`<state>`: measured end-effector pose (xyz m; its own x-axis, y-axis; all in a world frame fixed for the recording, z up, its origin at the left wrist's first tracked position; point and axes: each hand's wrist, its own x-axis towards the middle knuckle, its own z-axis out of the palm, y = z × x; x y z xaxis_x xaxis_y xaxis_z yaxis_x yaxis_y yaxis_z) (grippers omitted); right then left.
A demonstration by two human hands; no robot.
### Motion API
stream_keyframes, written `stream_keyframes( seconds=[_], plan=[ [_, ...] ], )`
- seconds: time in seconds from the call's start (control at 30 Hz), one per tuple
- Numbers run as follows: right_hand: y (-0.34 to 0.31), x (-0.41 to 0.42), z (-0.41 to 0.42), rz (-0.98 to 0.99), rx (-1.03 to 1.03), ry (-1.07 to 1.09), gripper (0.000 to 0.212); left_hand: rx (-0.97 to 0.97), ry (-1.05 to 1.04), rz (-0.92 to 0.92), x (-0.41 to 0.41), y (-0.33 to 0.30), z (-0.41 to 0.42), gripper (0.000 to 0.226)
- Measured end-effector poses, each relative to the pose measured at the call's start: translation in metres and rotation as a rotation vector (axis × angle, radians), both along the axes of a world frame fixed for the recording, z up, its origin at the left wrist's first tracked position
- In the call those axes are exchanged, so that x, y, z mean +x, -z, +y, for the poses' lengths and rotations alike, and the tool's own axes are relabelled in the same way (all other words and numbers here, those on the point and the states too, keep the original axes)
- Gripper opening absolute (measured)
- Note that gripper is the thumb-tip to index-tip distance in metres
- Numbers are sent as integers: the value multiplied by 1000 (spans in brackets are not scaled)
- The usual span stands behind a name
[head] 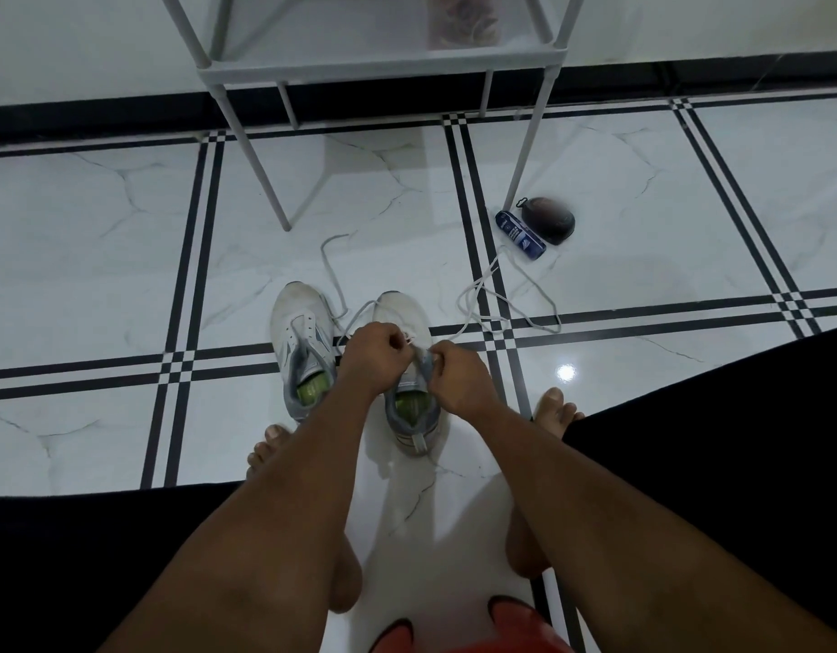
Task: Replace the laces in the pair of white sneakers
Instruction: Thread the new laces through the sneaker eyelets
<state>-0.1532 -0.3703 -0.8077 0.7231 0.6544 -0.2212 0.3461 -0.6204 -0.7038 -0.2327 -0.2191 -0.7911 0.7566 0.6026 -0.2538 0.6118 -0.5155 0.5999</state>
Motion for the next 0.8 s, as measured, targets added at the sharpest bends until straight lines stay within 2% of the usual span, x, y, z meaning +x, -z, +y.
stream_keyframes(
  seconds=[0.07, 0.17, 0.3, 0.5, 0.8],
  plan=[
    [-2, 1, 1, 63, -8, 46, 28, -27, -13, -36, 0, 0, 0, 8],
    [-6, 3, 2, 185, -31, 124, 20, 3, 19, -44, 1, 0, 1, 16],
    [0, 7, 3, 274, -83, 192, 22, 15, 56, -47, 2, 9, 3, 16],
    [4, 8, 3, 323, -69, 209, 20, 94, 201, 11, 3, 16, 3, 20],
    [4, 9, 3, 330, -62, 179, 21, 30, 91, -40, 2, 20, -9, 22]
  ],
)
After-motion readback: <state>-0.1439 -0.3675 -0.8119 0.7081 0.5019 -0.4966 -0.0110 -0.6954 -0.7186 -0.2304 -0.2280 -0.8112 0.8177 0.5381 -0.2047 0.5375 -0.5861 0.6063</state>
